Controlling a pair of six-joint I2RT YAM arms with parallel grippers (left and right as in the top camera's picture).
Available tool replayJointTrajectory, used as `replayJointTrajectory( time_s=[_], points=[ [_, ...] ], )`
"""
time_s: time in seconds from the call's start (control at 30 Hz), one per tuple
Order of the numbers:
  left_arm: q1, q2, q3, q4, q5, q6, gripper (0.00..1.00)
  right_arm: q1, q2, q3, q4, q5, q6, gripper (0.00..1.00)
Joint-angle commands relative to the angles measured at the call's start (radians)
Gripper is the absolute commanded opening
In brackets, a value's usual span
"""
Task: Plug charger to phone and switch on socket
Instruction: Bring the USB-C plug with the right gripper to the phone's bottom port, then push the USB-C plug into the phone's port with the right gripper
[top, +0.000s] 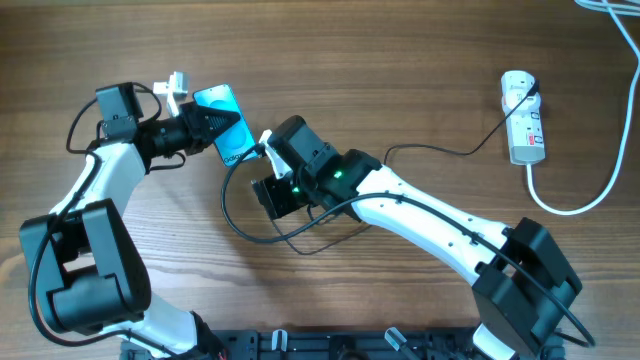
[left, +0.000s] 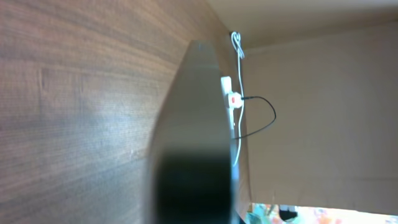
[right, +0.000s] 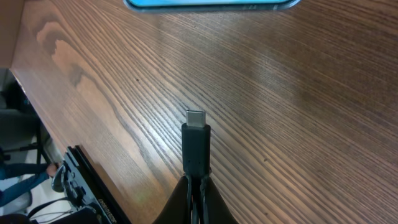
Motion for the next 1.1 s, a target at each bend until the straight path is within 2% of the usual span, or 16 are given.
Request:
replayJointTrajectory(
  time_s=[0.0, 0.1, 0.23, 0.4, 0.57, 0.67, 0.87, 1.07],
  points=[
    [-0.008, 0.006, 0.001, 0.031, 0.016, 0.003, 0.04, 0.000, 0.015, 0.000, 0.022, 0.010, 0.005, 0.04],
    [-0.045, 0.006, 0.001, 0.027, 0.021, 0.002, 0.04, 0.000, 0.015, 0.000, 0.033, 0.012, -0.043, 0.04],
    [-0.099, 0.006, 0.001, 0.046, 0.020, 0.002, 0.04, 0.000, 0.015, 0.000, 0.034, 0.104, -0.034, 0.04],
    [-0.098, 0.006, 0.001, 0.046, 0.020, -0.003, 0.04, 0.000, 0.015, 0.000, 0.063, 0.170, 0.065, 0.04],
    [-0.098, 0.006, 0.001, 0.054, 0.021, -0.110, 0.04, 0.000, 0.015, 0.000, 0.065, 0.171, 0.065, 0.04],
    [-0.098, 0.006, 0.001, 0.054, 0.025, -0.111, 0.04, -0.002, 0.015, 0.000, 0.066, 0.197, 0.066, 0.04],
    [-0.074, 0.006, 0.001, 0.068, 0.023, -0.110, 0.04, -0.005, 0.015, 0.000, 0.035, 0.084, 0.005, 0.04],
    [-0.066, 0.006, 0.001, 0.067, 0.024, -0.110, 0.04, -0.006, 0.015, 0.000, 0.100, 0.083, 0.002, 0.04]
  ],
)
